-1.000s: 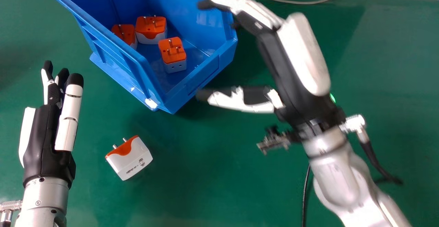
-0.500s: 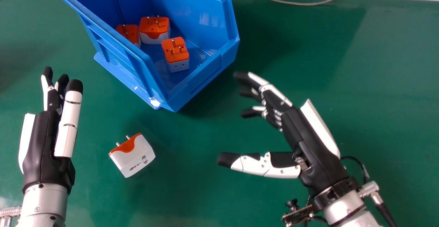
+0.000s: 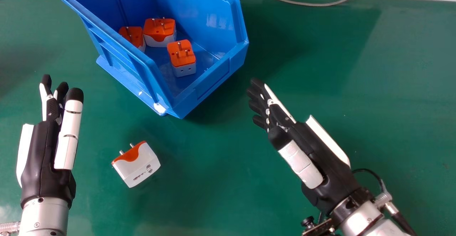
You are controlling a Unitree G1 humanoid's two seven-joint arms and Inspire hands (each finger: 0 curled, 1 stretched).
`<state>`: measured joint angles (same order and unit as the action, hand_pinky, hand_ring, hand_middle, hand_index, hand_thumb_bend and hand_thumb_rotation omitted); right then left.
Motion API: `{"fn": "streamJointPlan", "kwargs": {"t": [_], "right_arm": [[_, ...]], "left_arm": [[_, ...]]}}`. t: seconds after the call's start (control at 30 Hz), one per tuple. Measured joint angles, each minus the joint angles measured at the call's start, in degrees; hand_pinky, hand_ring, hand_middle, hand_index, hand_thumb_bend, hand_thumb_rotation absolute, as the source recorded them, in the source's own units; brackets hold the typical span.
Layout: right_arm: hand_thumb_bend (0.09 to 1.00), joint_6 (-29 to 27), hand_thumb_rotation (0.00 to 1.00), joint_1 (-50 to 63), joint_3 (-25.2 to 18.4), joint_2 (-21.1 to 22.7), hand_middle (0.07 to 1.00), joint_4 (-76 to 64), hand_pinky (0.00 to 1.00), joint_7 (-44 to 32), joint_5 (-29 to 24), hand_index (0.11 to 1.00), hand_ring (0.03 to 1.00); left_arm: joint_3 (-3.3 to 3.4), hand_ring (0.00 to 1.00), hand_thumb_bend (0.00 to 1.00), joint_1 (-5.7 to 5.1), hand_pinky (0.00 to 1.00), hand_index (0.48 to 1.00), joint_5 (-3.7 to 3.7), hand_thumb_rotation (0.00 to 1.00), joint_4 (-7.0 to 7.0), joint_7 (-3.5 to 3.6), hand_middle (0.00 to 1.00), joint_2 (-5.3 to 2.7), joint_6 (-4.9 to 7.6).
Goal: Pick all objects and put in blue box
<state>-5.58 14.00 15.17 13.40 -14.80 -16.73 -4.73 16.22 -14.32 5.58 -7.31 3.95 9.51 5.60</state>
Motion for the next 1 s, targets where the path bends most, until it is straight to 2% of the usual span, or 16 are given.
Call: {"fn": "streamJointPlan", "kwargs": {"t": [0.17, 0.37, 0.5, 0.6, 0.67, 0.73, 0.83, 1.0], "right_arm": [[0.705, 1.47, 1.00, 0.94, 0.18, 0.44, 1.000, -1.26, 1.00, -1.66, 0.20, 1.000, 1.000], [0.660, 4.44, 1.00, 2.05, 1.28, 1.92, 1.000, -3.93, 1.00, -5.65, 0.15, 1.000, 1.000], [0.687, 5.69, 1.00, 1.86, 2.37, 3.90, 1.000, -4.86, 1.00, -7.93, 1.14, 1.000, 1.000], [0.703, 5.98, 1.00, 1.07, 3.30, 5.60, 1.000, -4.92, 1.00, -10.39, 1.66, 1.000, 1.000], [0.706, 5.98, 1.00, 0.21, 3.90, 6.40, 1.000, -4.91, 1.00, -11.85, 2.32, 1.000, 1.000], [0.713, 5.96, 1.00, -1.19, 5.04, 7.07, 1.000, -4.88, 1.00, -13.53, 2.78, 1.000, 1.000], [0.714, 5.98, 1.00, -3.22, 7.33, 7.55, 1.000, -4.88, 1.00, -15.67, 3.86, 1.000, 1.000], [0.710, 6.11, 1.00, -5.93, 10.18, 7.20, 1.000, -4.27, 1.00, -17.09, 5.29, 1.000, 1.000]], "left_arm": [[0.08, 1.00, 0.52, -0.59, 1.00, 1.000, 0.08, 0.92, -0.10, 0.17, 1.00, -0.01, 0.14], [0.69, 1.00, 0.51, -0.79, 1.00, 1.000, 0.14, 0.92, -0.19, 0.28, 1.00, -0.01, 0.63], [1.21, 1.00, 0.49, -0.79, 1.00, 1.000, 0.26, 0.92, -0.17, 0.28, 1.00, 0.00, 1.18], [1.67, 1.00, 0.48, -0.75, 1.00, 1.000, 0.62, 0.92, -0.10, 0.22, 1.00, 0.02, 1.33], [1.95, 1.00, 0.48, -0.76, 1.00, 1.000, 0.62, 0.92, -0.07, -0.01, 1.00, 0.01, 1.36], [2.24, 1.00, 0.49, -0.69, 1.00, 1.000, 0.56, 0.92, -0.01, -0.69, 1.00, -0.02, 1.37], [2.29, 1.00, 0.49, -0.46, 1.00, 1.000, 0.43, 0.92, 0.00, -2.00, 1.00, -0.18, 1.30], [2.32, 1.00, 0.50, -0.11, 1.00, 1.000, 0.12, 0.92, 0.05, -3.00, 1.00, -0.21, 0.94]]}}
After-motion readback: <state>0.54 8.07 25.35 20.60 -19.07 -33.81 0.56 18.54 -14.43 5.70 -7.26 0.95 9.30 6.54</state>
